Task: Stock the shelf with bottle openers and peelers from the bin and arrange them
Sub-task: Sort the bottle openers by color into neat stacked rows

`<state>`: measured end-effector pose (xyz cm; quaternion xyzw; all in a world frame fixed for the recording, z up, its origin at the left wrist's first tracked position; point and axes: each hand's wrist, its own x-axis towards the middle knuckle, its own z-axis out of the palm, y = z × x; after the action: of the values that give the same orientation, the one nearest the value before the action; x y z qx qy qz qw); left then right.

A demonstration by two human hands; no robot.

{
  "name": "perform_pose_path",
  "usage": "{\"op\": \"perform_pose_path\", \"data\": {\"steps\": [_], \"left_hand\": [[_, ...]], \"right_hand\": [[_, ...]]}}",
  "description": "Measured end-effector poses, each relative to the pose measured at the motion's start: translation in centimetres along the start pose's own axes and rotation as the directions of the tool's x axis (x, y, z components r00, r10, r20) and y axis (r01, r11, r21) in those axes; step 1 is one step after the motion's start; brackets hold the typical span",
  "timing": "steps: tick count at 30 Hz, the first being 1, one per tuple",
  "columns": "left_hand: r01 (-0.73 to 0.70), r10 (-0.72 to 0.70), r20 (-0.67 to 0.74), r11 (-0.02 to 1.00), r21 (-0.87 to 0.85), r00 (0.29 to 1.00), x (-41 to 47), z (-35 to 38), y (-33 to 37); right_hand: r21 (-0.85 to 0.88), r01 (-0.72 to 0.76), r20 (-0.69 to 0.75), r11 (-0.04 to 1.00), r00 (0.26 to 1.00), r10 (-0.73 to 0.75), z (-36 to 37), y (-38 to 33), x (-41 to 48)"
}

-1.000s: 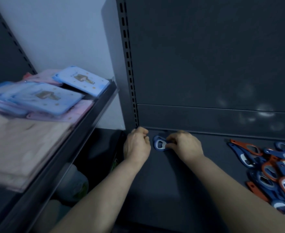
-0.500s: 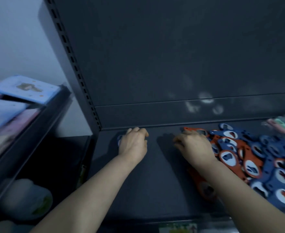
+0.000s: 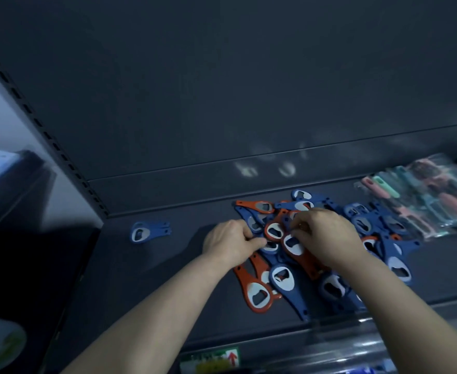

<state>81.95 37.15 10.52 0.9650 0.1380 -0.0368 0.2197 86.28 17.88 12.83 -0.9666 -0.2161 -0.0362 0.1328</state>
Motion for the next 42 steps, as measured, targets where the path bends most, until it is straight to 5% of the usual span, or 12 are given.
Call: {"op": "perform_pose_path", "data": {"steps": [6,9,17,26,30,42], "left_hand": [[0.086,-0.086,0.013,0.996,0.001,0.996,-0.1,0.6,2.5],[0.132,-0.132,0.0,0.986,-0.099,0.991,0.1,0.5,2.3],[0.166,-0.278,-0.123,0.814,-0.556,0.953,0.5,0.3,-0.4],[0.158,-0.378,-0.274,0.794,-0.587,0.884,-3.1,-4.9,-9.5],[0.233,-0.404,-0.264,0.832,-0.504,0.876,-3.5,-6.9,-15.0],[0.123,-0.211,-0.243,0.935,-0.334,0.947,-0.5,-7.8,-19.8]], "right_hand": [[-0.107,-0.002,0.357,0.994,0.933,0.041,-1.2,-1.5,-2.8],[-0.141,0.046,0.374,0.989,0.927,0.01,-1.2,-1.5,-3.1],[0.277,-0.104,0.402,0.955,0.915,-0.017,-0.5,-0.8,-2.4],[0.332,0.127,0.106,0.935,0.98,-0.171,0.9,-7.5,0.4],[0.323,0.206,0.172,0.924,0.947,-0.272,2.6,-11.6,1.3],[0.361,0.158,0.254,0.919,0.932,-0.26,5.3,-17.9,2.4]]}}
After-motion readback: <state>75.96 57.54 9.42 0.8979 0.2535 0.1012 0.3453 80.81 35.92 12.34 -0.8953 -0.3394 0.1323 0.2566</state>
